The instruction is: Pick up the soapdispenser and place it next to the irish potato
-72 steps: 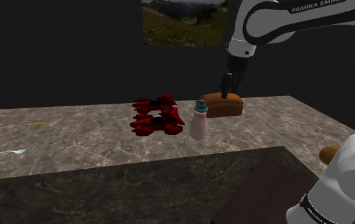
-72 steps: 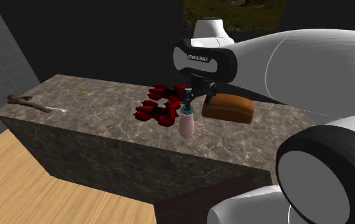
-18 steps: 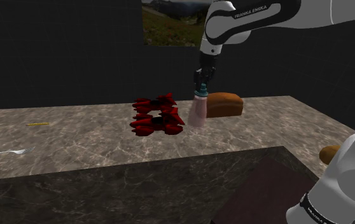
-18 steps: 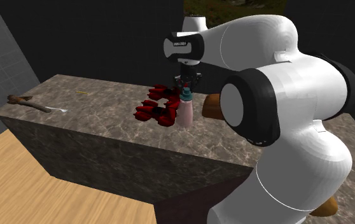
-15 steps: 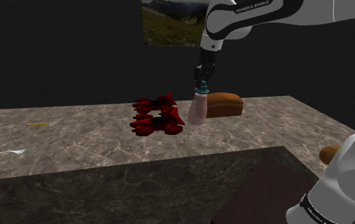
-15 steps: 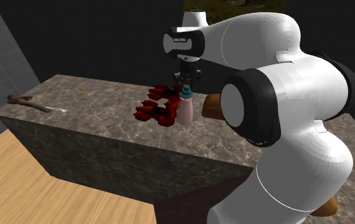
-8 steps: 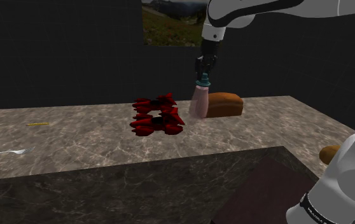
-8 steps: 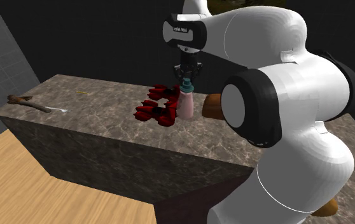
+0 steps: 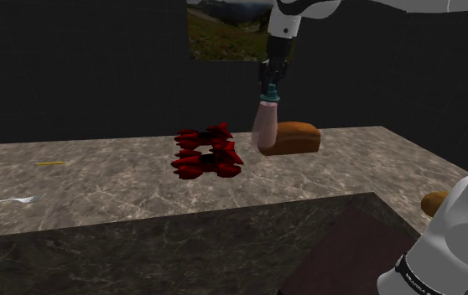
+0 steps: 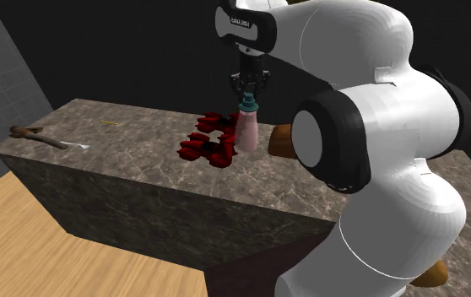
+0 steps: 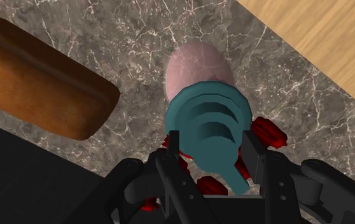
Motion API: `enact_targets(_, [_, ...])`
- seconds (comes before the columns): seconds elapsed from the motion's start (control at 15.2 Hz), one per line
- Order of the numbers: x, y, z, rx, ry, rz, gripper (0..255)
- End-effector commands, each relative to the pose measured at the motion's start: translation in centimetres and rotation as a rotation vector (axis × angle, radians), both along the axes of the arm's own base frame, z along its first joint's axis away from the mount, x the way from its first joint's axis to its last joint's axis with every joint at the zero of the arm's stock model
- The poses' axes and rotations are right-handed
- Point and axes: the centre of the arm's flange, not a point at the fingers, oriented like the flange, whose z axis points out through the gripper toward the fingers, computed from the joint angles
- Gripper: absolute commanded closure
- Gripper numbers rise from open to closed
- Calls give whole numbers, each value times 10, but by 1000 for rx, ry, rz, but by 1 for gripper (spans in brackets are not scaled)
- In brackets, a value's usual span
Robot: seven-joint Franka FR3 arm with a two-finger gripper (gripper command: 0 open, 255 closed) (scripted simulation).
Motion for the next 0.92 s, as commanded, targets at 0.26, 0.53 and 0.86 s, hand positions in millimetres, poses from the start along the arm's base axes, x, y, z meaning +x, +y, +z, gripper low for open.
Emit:
enact_targets(0.26, [0, 0, 32, 0, 0, 0, 255])
enact_targets(0.53, [0, 0, 53, 0, 0, 0, 255])
enact_targets(0.86, [0, 0, 80, 0, 0, 0, 255])
